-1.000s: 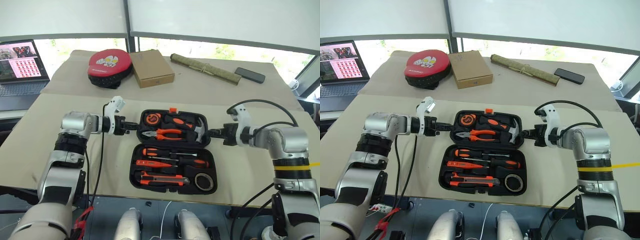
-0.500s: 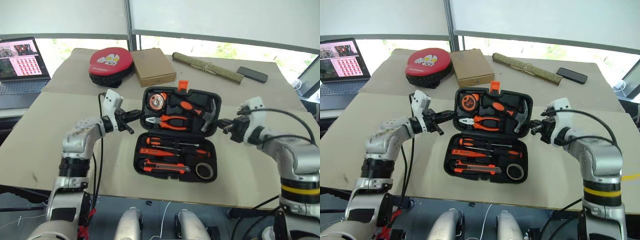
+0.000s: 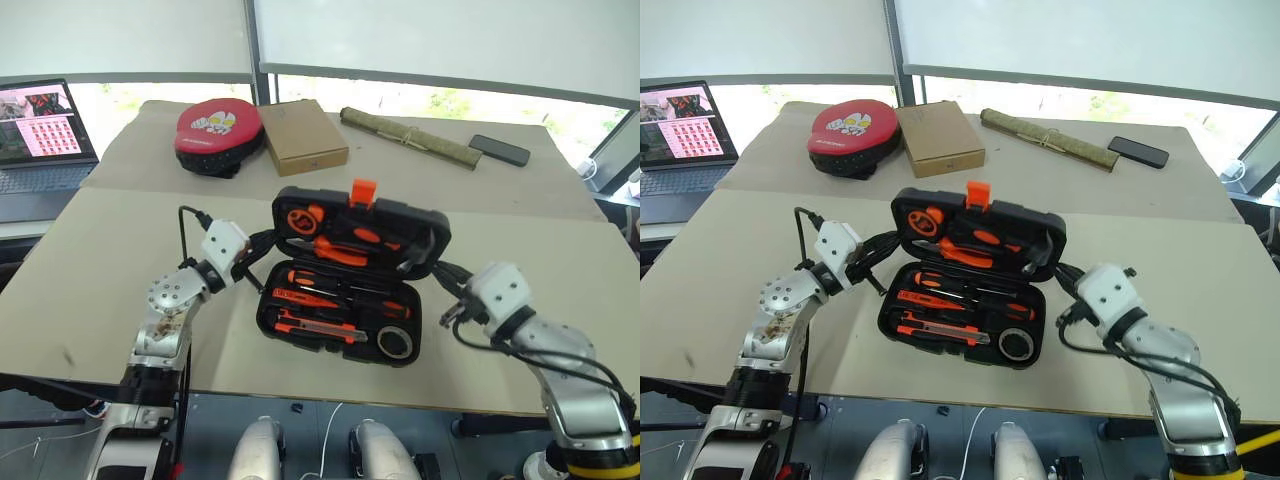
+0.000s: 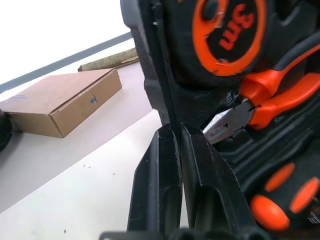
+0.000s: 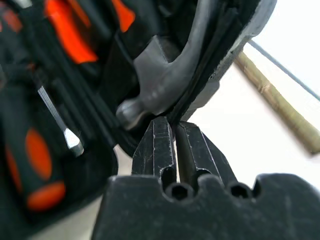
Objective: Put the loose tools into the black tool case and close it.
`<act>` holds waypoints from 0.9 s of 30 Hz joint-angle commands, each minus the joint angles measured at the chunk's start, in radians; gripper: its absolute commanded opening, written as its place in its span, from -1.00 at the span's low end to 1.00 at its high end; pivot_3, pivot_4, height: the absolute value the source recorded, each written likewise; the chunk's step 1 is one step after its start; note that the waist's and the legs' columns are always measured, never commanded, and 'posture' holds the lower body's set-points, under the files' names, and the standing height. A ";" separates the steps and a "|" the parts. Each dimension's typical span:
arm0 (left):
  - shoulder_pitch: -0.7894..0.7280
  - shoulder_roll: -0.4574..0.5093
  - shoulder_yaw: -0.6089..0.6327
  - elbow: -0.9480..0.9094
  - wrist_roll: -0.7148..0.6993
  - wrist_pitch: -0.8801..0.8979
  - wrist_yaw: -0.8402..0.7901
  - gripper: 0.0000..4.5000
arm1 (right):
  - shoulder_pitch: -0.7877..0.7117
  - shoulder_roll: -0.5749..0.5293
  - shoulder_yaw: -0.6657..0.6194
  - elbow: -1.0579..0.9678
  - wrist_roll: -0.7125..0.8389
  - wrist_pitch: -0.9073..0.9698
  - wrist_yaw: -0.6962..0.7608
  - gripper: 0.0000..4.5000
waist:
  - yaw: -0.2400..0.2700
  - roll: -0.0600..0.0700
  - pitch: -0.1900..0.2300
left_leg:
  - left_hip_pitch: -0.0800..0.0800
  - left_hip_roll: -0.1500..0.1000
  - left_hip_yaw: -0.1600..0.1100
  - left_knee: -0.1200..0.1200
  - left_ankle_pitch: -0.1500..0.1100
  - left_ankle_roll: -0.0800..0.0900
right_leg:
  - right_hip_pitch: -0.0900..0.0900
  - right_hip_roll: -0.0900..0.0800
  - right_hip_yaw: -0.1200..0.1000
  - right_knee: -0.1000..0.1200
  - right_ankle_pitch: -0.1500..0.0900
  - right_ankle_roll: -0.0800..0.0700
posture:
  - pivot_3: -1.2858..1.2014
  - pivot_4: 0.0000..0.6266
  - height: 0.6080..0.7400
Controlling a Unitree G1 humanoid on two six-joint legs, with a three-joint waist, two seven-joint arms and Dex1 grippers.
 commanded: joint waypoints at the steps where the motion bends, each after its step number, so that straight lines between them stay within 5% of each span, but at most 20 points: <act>1: 0.112 0.064 0.121 -0.125 -0.053 0.083 0.044 -0.68 | 0.124 -0.050 -0.073 -0.014 -0.077 -0.214 -0.001 -0.82 | -0.002 0.000 0.000 | 0.000 0.000 0.000 0.000 0.000 0.000 | 0.000 0.000 0.000 0.000 0.000 0.000 | 0.03 -0.52 1.00; 8: 0.318 0.199 0.266 -0.323 -0.187 0.329 0.003 0.38 | 0.442 -0.123 -0.256 -0.279 0.185 -0.055 0.161 0.21 | 0.001 0.000 0.000 | 0.001 0.002 0.002 -0.002 0.000 -0.001 | 0.000 -0.001 0.000 0.000 -0.001 -0.001 | 0.03 -0.52 1.00; 12: 0.185 0.255 0.208 -0.164 -0.185 0.368 -0.062 0.39 | 0.621 -0.210 -0.313 -0.447 0.499 0.192 0.303 -0.03 | 0.023 -0.001 0.000 | 0.016 0.003 0.002 -0.004 0.000 -0.001 | 0.014 -0.002 -0.002 -0.004 -0.005 -0.002 | 0.03 -0.52 1.00; 15: 0.031 0.256 0.110 -0.008 -0.131 0.300 -0.146 0.39 | 0.604 -0.268 -0.276 -0.485 0.588 0.309 0.334 -0.52 | 0.026 -0.007 -0.002 | 0.020 0.003 0.002 -0.006 -0.004 -0.008 | 0.015 -0.002 -0.003 -0.009 -0.010 -0.006 | 0.03 -0.52 1.00; 18: -0.136 0.229 0.014 0.196 -0.054 0.149 -0.218 0.05 | 0.530 -0.315 -0.186 -0.489 0.610 0.394 0.364 -0.96 | 0.023 -0.011 -0.005 | 0.019 0.003 0.005 -0.006 -0.003 -0.006 | 0.018 -0.002 -0.001 -0.009 -0.007 -0.008 | 0.03 -0.52 1.00; 23: -0.367 0.155 -0.102 0.497 0.025 -0.018 -0.336 -0.87 | 0.367 -0.323 0.009 -0.415 0.521 0.443 0.375 -1.00 | 0.021 -0.013 -0.005 | 0.014 0.003 0.005 -0.006 0.001 0.000 | 0.014 0.000 -0.001 -0.011 0.000 -0.004 | 0.03 -0.52 1.00; 27: -0.473 0.095 -0.157 0.639 0.077 -0.114 -0.369 -0.98 | 0.258 -0.308 0.137 -0.330 0.436 0.468 0.371 -1.00 | 0.018 -0.013 -0.005 | 0.010 0.003 0.004 -0.008 -0.001 0.001 | 0.013 0.001 -0.001 -0.015 0.000 -0.003 | 0.03 -0.52 1.00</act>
